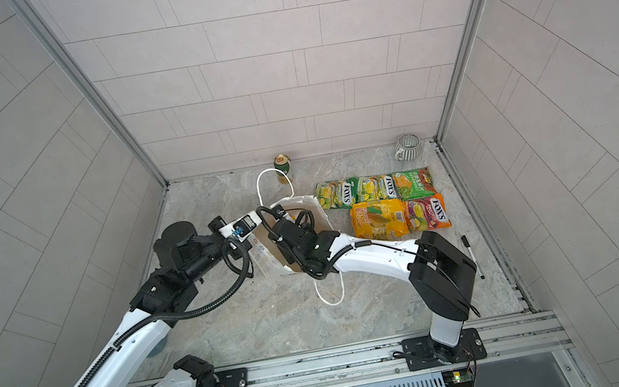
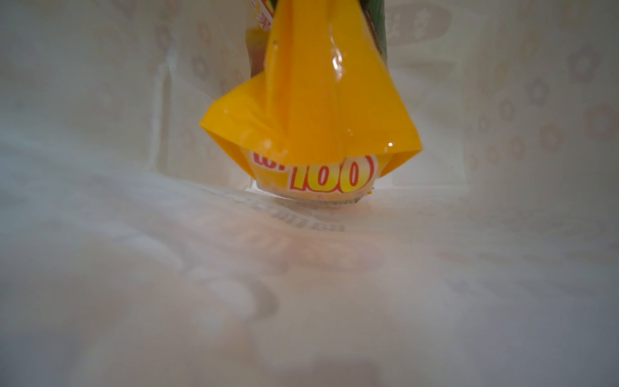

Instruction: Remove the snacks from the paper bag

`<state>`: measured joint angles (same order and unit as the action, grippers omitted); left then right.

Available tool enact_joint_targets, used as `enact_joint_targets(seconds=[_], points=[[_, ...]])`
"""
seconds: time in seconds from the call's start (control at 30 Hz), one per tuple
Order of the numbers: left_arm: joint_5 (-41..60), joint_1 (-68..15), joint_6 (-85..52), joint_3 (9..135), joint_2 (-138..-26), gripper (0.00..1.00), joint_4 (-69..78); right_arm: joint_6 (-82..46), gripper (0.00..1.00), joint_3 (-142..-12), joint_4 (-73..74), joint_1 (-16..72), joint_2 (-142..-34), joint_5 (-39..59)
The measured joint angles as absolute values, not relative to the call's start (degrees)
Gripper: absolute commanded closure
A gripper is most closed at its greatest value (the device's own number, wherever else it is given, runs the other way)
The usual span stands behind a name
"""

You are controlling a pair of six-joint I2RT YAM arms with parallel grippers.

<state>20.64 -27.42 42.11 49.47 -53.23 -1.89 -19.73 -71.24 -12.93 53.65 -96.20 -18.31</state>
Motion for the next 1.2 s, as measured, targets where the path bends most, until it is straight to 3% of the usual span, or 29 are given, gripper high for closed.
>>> enact_joint_targets(seconds=[1.2], points=[[14.22,-27.46,40.36,49.60,-55.22,1.00,-0.21,-8.97,1.00,-71.26,-21.69,54.37,-69.56,-9.56]])
